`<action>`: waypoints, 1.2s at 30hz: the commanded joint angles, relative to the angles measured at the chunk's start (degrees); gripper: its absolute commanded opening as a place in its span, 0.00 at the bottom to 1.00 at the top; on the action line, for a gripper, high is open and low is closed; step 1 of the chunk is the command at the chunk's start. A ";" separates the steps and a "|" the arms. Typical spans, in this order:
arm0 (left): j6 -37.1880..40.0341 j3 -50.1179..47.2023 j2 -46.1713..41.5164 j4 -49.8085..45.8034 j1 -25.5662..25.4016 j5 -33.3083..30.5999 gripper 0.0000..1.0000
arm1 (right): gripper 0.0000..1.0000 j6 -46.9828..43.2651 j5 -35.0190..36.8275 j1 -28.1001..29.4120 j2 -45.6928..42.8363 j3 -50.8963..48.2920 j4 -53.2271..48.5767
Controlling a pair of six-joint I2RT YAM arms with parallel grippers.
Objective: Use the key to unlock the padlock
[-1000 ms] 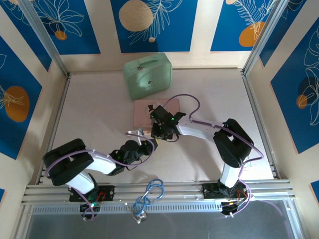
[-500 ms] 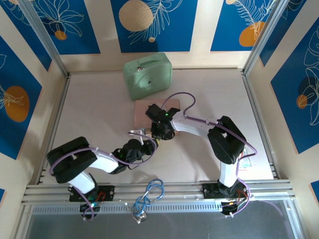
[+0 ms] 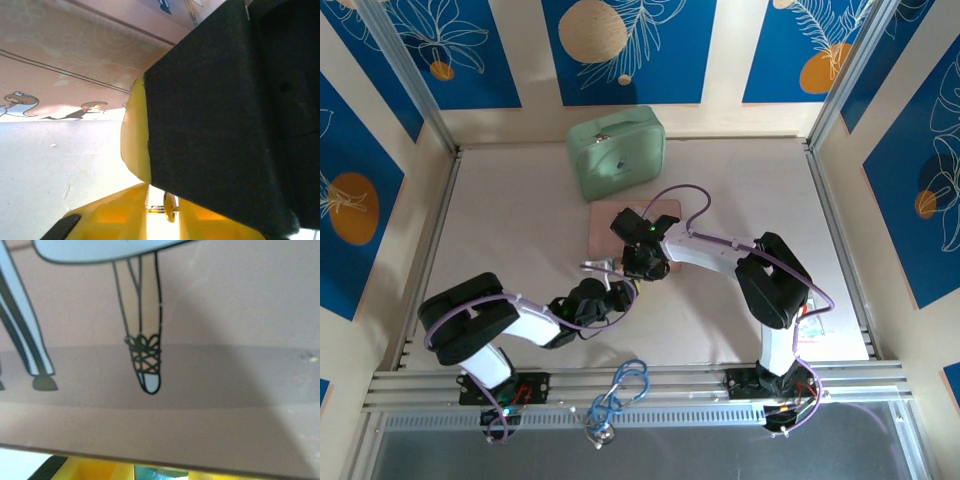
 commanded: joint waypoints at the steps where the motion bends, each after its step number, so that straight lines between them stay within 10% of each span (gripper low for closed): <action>1: 0.07 1.19 0.65 0.24 0.12 0.83 0.27 | 0.00 1.26 -1.74 0.17 1.42 1.57 -3.48; 19: 4.06 5.69 -1.34 -13.62 -0.05 -3.63 0.00 | 0.00 1.96 -4.94 -0.60 1.92 3.82 -5.83; 30: 17.73 23.08 1.96 -48.87 -9.77 -32.67 0.00 | 0.00 3.96 -17.50 -2.45 3.21 1.56 -4.65; 36: 25.38 28.91 8.09 -51.48 -14.37 -45.06 0.00 | 0.00 5.37 -24.75 -3.51 2.75 -2.58 1.51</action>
